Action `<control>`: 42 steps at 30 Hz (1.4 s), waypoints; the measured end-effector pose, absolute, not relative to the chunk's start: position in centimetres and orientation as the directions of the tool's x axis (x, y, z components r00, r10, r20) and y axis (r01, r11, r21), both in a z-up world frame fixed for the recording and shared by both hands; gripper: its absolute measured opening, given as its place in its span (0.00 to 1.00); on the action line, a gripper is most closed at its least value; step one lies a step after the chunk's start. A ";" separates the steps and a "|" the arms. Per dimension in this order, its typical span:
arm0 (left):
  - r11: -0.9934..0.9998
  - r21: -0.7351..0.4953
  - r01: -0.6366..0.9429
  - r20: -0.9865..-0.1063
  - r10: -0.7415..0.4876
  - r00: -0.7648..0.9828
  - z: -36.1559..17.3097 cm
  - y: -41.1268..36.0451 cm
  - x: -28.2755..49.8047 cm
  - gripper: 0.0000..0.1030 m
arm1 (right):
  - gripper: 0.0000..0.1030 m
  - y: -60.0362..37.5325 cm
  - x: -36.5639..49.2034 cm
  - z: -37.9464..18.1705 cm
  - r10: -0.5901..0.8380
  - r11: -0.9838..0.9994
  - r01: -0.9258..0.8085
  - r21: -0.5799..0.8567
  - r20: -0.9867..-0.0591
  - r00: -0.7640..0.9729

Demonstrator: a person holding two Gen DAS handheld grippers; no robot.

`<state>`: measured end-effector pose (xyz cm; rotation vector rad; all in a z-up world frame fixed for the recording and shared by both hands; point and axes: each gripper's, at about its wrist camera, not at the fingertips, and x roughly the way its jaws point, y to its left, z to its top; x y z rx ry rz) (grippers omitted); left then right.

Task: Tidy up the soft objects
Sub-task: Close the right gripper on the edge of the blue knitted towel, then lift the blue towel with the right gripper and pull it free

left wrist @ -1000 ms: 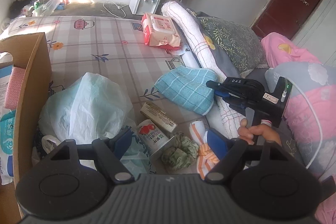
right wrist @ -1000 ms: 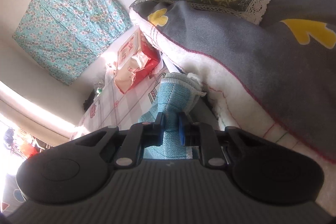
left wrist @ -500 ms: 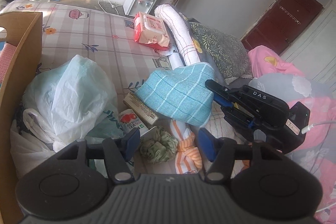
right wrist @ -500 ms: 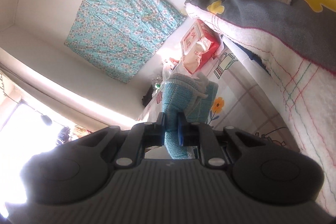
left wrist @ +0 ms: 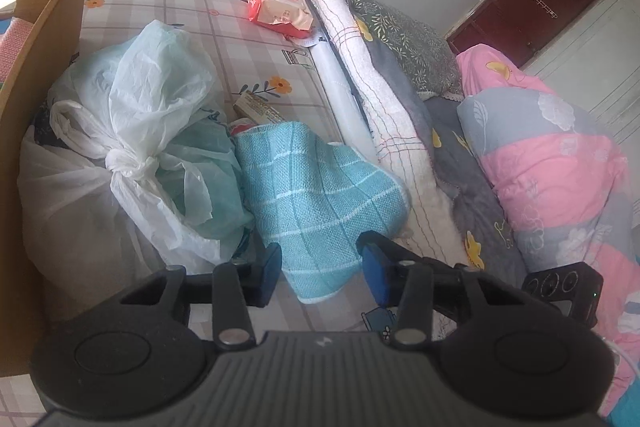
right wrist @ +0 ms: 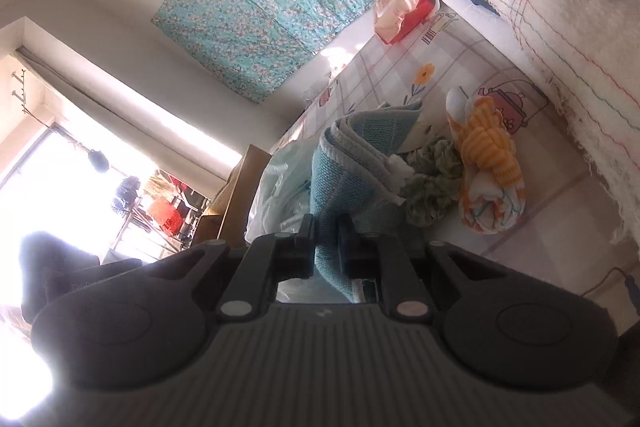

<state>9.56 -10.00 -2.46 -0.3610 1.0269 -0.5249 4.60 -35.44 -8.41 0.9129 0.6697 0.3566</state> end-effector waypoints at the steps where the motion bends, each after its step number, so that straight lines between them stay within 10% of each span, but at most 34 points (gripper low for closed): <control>1: 0.819 -0.521 0.239 -0.714 -0.572 0.405 -2.8 -9.9 9.4 0.43 | 0.10 -35.3 4.1 -9.2 0.564 0.552 0.008 0.834 -0.381 0.732; 11: 0.861 -0.396 0.320 -0.750 -0.504 0.429 -4.0 -12.0 9.1 0.44 | 0.15 -34.5 0.3 -14.7 0.621 0.434 0.145 0.889 -0.411 0.667; 16: 0.867 -0.355 0.350 -0.758 -0.487 0.434 -4.3 -12.6 9.1 0.43 | 0.40 -35.8 -2.2 -11.9 0.555 0.525 0.111 0.844 -0.438 0.707; 42: 0.871 -0.331 0.363 -0.825 -0.453 0.337 -8.2 -14.4 10.9 0.45 | 0.40 -36.9 8.6 -16.3 0.643 0.280 0.231 0.932 -0.361 0.676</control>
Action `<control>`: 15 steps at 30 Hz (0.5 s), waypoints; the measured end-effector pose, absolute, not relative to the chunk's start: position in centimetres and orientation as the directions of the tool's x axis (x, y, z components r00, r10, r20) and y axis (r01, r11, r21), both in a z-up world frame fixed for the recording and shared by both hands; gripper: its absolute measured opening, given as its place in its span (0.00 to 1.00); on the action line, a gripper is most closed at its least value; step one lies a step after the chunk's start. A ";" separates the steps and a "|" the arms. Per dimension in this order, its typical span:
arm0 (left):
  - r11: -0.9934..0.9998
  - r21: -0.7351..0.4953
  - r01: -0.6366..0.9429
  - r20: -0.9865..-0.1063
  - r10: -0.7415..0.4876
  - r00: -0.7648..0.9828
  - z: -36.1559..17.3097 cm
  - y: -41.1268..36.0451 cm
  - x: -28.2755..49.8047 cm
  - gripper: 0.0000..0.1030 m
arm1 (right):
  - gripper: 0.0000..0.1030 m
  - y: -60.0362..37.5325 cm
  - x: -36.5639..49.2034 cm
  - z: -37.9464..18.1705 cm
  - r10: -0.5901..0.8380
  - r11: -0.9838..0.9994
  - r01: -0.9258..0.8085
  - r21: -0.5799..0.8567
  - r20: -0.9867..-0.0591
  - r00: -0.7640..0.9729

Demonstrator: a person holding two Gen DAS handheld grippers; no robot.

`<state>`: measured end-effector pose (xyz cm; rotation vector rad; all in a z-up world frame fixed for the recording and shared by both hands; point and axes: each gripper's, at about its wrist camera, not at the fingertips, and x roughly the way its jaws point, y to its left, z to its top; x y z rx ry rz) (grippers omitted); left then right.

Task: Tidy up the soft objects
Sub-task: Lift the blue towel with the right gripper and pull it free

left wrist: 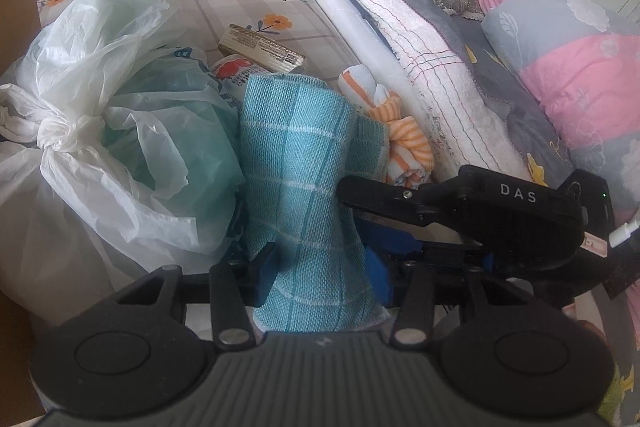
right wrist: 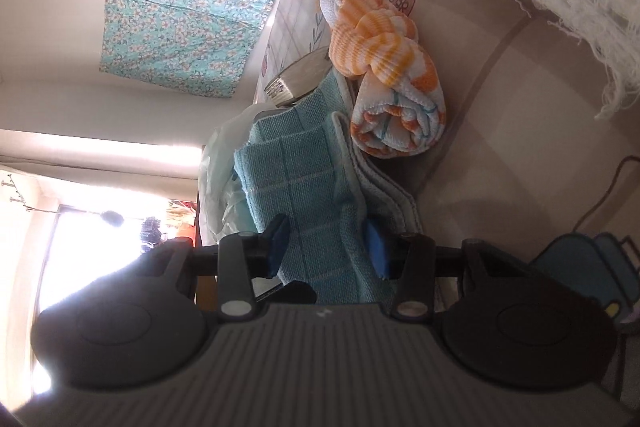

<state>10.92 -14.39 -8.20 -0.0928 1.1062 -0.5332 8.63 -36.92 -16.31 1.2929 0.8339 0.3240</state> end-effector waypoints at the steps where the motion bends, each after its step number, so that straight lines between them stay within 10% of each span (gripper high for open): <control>1: 0.872 -0.330 0.361 -0.828 -0.451 0.334 -8.3 -14.4 11.0 0.39 | 0.40 -36.8 8.8 -16.5 0.651 0.262 0.229 0.937 -0.347 0.675; 6: 0.881 -0.315 0.353 -0.840 -0.432 0.328 -8.7 -14.5 11.4 0.15 | 0.41 -36.4 9.8 -16.3 0.651 0.268 0.223 0.937 -0.347 0.675; 15: 0.798 -0.414 0.437 -0.785 -0.556 0.273 -7.6 -15.3 10.1 0.13 | 0.55 -38.6 7.1 -13.6 0.531 0.353 0.264 0.898 -0.425 0.734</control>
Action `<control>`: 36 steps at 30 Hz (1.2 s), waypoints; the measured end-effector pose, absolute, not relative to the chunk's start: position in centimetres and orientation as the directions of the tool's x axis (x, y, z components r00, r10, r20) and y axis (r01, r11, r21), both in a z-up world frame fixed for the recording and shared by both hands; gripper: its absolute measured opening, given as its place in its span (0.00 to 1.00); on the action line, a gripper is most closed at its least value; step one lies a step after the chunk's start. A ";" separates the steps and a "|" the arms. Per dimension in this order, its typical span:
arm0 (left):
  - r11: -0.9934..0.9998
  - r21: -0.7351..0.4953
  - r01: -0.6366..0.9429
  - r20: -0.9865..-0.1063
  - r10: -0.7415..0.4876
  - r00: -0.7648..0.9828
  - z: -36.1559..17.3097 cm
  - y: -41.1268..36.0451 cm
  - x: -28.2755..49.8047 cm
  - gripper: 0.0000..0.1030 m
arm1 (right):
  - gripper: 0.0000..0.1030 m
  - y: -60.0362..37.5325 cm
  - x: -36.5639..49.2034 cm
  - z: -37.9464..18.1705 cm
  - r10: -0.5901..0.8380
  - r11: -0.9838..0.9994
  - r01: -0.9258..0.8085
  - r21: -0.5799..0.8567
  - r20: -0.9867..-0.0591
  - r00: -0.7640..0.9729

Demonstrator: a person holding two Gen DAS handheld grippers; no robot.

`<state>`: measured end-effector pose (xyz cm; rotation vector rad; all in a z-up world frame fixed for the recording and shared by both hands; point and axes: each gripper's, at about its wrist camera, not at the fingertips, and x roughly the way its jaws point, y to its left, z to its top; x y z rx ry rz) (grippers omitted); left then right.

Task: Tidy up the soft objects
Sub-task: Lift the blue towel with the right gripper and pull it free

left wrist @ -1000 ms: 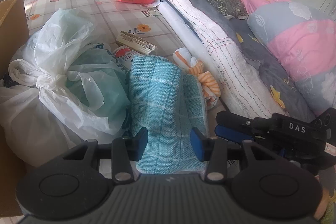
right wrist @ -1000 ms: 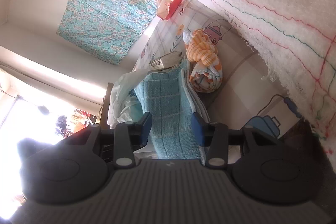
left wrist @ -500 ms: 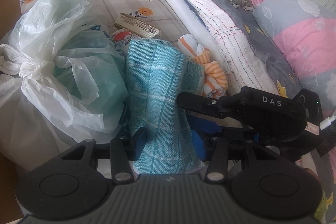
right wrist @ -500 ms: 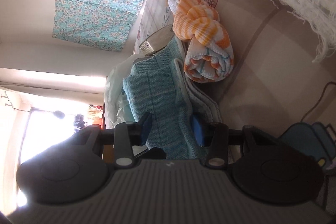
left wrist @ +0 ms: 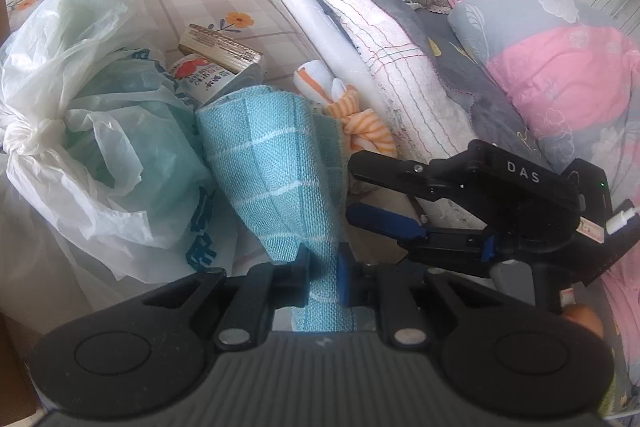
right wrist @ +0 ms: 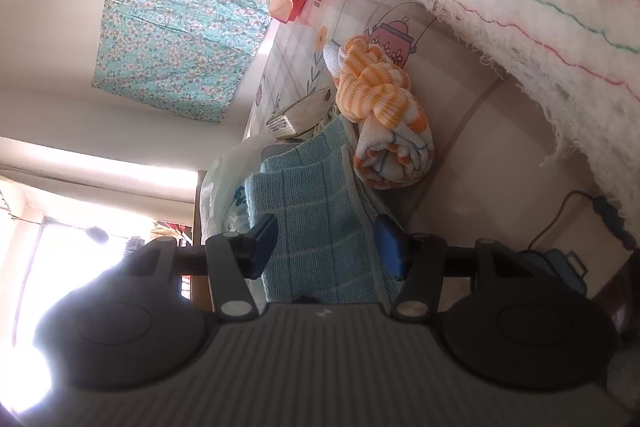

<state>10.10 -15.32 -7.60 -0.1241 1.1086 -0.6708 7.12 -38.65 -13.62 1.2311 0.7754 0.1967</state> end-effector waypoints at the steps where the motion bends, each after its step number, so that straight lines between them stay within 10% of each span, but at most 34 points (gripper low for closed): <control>1: 0.781 -0.439 0.445 -0.775 -0.579 0.253 -7.6 -15.5 9.9 0.13 | 0.58 -38.8 7.1 -14.0 0.532 0.337 0.277 0.900 -0.424 0.733; 9: 0.783 -0.500 0.370 -0.801 -0.581 0.145 -10.0 -14.9 10.3 0.16 | 0.64 -38.6 7.6 -15.3 0.585 0.249 0.264 0.932 -0.362 0.725; 17: 0.808 -0.465 0.362 -0.805 -0.556 0.207 -9.0 -14.0 10.5 0.50 | 0.66 -38.2 7.5 -12.6 0.494 0.424 0.284 0.860 -0.483 0.723; 36: 0.799 -0.458 0.390 -0.816 -0.552 0.173 -11.5 -16.2 12.2 0.43 | 0.71 -36.7 9.8 -15.4 0.687 0.294 0.283 0.913 -0.408 0.601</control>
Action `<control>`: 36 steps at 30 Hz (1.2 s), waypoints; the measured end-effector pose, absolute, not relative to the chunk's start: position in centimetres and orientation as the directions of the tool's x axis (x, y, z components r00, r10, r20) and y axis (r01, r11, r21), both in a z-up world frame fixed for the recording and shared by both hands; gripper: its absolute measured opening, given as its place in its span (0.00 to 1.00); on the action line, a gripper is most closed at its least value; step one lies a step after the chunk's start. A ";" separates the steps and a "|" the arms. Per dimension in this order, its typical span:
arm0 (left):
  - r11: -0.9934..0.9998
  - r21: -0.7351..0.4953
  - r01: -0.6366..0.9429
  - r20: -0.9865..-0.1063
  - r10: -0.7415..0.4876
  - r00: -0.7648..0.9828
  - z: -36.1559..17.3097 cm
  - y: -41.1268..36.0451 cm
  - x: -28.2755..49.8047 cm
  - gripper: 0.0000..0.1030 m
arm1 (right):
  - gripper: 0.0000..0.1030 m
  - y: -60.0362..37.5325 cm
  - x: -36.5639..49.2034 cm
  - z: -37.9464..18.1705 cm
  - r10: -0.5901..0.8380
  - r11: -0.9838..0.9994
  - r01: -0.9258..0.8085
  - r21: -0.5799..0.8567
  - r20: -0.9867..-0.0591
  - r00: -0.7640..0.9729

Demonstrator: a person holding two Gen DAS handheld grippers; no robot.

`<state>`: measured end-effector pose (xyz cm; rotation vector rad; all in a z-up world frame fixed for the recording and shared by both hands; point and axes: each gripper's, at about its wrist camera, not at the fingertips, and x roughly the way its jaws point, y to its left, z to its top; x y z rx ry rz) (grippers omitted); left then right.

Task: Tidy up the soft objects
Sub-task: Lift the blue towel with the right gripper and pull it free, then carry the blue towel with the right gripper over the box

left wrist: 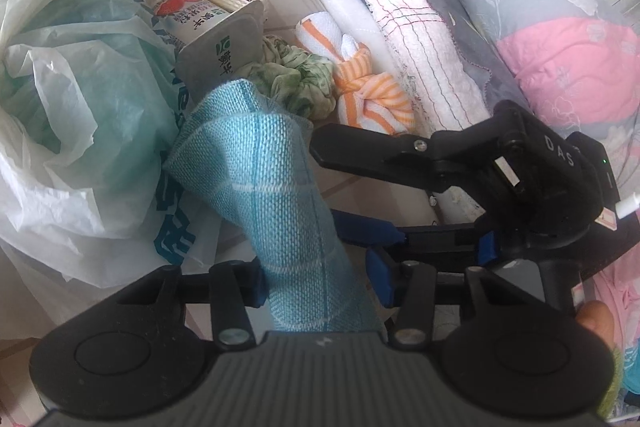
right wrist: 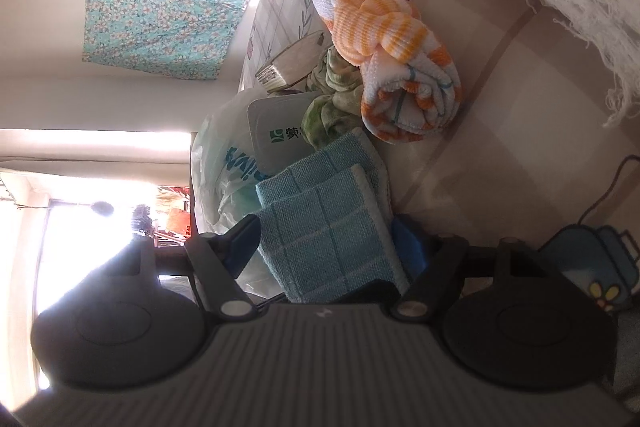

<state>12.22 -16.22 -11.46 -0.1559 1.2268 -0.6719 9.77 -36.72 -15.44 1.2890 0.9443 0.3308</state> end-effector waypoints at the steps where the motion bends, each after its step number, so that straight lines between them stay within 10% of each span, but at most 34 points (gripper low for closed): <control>1: 0.803 -0.446 0.395 -0.821 -0.543 0.179 -11.5 -16.3 12.2 0.39 | 0.71 -36.8 9.9 -15.6 0.700 0.281 0.276 0.919 -0.393 0.595; 8: 0.815 -0.410 0.409 -0.828 -0.521 0.207 -11.2 -15.7 11.9 0.21 | 0.71 -36.3 9.8 -14.8 0.702 0.326 0.246 0.913 -0.408 0.584; 36: 0.786 -0.417 0.456 -0.648 -0.609 0.458 1.1 -5.5 6.3 0.21 | 0.37 -27.9 9.7 -4.0 0.798 0.317 -0.074 0.945 -0.224 0.560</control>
